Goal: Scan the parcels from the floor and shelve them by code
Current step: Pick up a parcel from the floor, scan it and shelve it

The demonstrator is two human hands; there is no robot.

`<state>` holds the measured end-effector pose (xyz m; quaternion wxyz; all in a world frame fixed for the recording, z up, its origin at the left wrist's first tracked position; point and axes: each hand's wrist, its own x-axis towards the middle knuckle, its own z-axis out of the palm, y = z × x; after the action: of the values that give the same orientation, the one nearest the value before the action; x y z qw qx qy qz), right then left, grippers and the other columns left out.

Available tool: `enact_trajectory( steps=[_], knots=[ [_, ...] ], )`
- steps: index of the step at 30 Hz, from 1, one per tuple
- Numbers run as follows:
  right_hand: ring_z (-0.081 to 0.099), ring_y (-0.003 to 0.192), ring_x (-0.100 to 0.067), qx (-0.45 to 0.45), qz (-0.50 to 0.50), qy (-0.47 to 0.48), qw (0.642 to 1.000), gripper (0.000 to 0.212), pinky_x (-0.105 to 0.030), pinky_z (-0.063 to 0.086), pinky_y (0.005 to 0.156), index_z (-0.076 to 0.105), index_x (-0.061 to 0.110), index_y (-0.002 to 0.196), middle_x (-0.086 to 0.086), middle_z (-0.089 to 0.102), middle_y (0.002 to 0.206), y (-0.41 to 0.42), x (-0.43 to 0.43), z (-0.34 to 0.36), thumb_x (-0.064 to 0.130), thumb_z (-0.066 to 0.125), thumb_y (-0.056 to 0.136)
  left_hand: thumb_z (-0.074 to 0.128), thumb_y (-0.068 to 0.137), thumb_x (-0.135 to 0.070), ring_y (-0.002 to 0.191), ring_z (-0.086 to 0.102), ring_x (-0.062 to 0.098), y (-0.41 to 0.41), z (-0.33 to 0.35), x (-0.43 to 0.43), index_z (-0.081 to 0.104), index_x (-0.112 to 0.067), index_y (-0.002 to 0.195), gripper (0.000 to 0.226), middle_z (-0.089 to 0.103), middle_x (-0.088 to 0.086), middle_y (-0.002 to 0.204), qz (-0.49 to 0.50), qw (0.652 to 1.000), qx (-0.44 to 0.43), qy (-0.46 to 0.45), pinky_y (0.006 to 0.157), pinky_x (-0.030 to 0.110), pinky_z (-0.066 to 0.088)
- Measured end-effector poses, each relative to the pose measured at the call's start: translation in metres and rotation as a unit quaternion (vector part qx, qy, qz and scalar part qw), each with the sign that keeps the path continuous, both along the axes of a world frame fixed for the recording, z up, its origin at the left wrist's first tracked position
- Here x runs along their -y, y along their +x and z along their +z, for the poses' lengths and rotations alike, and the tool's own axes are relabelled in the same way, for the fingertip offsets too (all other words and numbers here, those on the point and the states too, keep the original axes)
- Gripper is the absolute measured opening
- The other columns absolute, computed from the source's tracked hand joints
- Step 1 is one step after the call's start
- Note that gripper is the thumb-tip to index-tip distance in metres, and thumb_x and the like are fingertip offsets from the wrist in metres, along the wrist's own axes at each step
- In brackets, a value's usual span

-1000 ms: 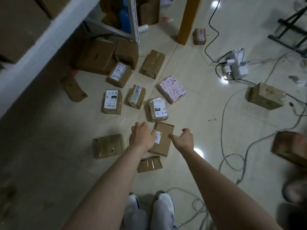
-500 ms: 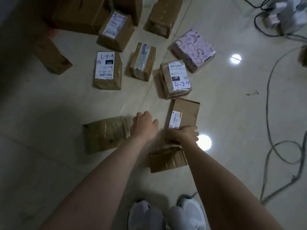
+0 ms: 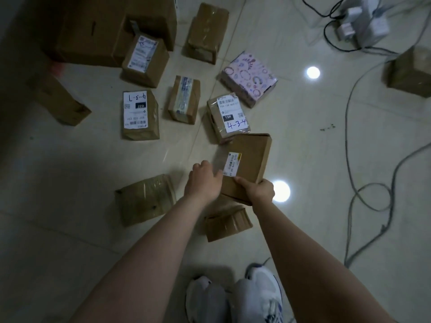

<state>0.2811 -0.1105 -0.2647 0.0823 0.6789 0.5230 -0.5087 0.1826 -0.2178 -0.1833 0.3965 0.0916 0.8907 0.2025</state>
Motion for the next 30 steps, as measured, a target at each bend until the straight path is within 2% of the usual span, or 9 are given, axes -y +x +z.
enact_trajectory(
  steps=[3,6,9,14,19,21,24,27,30],
  knots=[
    [0.066,0.098,-0.026,-0.085,-0.058,-0.01,0.995,0.06,-0.033,0.058,0.063,0.063,0.014,0.112,-0.005,0.068,0.108,-0.001,-0.008,0.079,0.04,0.091,0.065,0.05,0.102,-0.038,0.125,0.05,0.032,-0.001,0.063,-0.008,0.049,-0.004,0.135,0.047,0.05,0.016,0.137,0.022,0.999,0.019,0.021,0.097,0.037,0.044],
    [0.069,0.095,-0.022,-0.157,-0.102,-0.007,0.982,0.046,-0.032,0.057,0.064,0.065,0.018,0.096,-0.003,0.072,0.104,-0.007,-0.019,0.176,0.037,0.092,0.064,0.056,0.099,-0.041,0.127,0.05,0.035,-0.005,0.143,-0.02,0.049,-0.001,0.133,0.052,0.052,0.018,0.138,0.055,0.996,0.028,0.057,0.102,0.037,0.041],
    [0.07,0.087,-0.017,-0.213,-0.12,-0.023,0.969,0.039,-0.024,0.051,0.056,0.066,0.015,0.094,-0.002,0.073,0.098,-0.017,-0.026,0.285,0.031,0.09,0.069,0.06,0.098,-0.037,0.122,0.053,0.029,-0.012,0.239,-0.028,0.053,-0.007,0.121,0.038,0.057,0.01,0.123,0.137,0.98,0.066,0.125,0.092,0.03,0.039],
    [0.073,0.097,-0.024,-0.305,-0.097,-0.045,0.946,0.036,-0.034,0.056,0.076,0.071,0.01,0.103,-0.005,0.077,0.1,-0.02,-0.008,0.475,0.025,0.087,0.074,0.062,0.097,-0.034,0.095,0.065,0.023,0.002,0.406,-0.015,0.056,-0.018,0.099,0.017,0.066,0.008,0.111,0.312,0.902,0.175,0.243,0.079,0.036,0.053],
    [0.073,0.099,-0.024,-0.371,-0.058,-0.052,0.925,0.034,-0.034,0.056,0.082,0.071,0.003,0.108,-0.008,0.076,0.103,0.002,0.021,0.635,0.02,0.081,0.081,0.059,0.1,-0.024,0.095,0.069,0.018,0.031,0.561,0.009,0.062,-0.022,0.104,0.005,0.071,0.008,0.112,0.393,0.817,0.173,0.385,0.08,0.035,0.057],
    [0.073,0.096,-0.02,-0.406,-0.06,-0.058,0.91,0.027,-0.034,0.057,0.082,0.071,0.005,0.108,-0.006,0.076,0.103,0.018,0.03,0.682,0.018,0.076,0.085,0.059,0.101,-0.028,0.099,0.07,0.018,0.044,0.605,0.019,0.062,-0.021,0.114,0.016,0.071,0.007,0.115,0.399,0.805,0.156,0.411,0.082,0.035,0.057],
    [0.063,0.075,-0.015,-0.475,-0.121,-0.073,0.869,0.013,-0.026,0.05,0.067,0.07,0.012,0.099,0.0,0.071,0.089,0.04,0.04,0.733,0.019,0.071,0.088,0.06,0.099,-0.035,0.107,0.068,0.021,0.061,0.659,0.029,0.058,-0.018,0.128,0.034,0.069,0.007,0.121,0.4,0.799,0.135,0.429,0.081,0.034,0.056],
    [0.057,0.07,-0.013,-0.514,-0.186,-0.078,0.834,0.005,-0.028,0.048,0.074,0.066,0.02,0.091,0.003,0.065,0.078,0.06,0.037,0.769,0.024,0.062,0.092,0.059,0.098,-0.039,0.105,0.066,0.019,0.07,0.696,0.042,0.054,-0.027,0.124,0.029,0.068,0.0,0.114,0.375,0.805,0.139,0.439,0.079,0.031,0.056],
    [0.058,0.07,-0.012,-0.521,-0.205,-0.075,0.825,0.013,-0.029,0.048,0.076,0.063,0.023,0.091,0.005,0.066,0.073,0.074,0.02,0.792,0.028,0.054,0.097,0.057,0.099,-0.04,0.101,0.065,0.015,0.07,0.72,0.053,0.053,-0.029,0.127,0.03,0.068,-0.002,0.113,0.344,0.813,0.141,0.448,0.07,0.027,0.053]
  ],
)
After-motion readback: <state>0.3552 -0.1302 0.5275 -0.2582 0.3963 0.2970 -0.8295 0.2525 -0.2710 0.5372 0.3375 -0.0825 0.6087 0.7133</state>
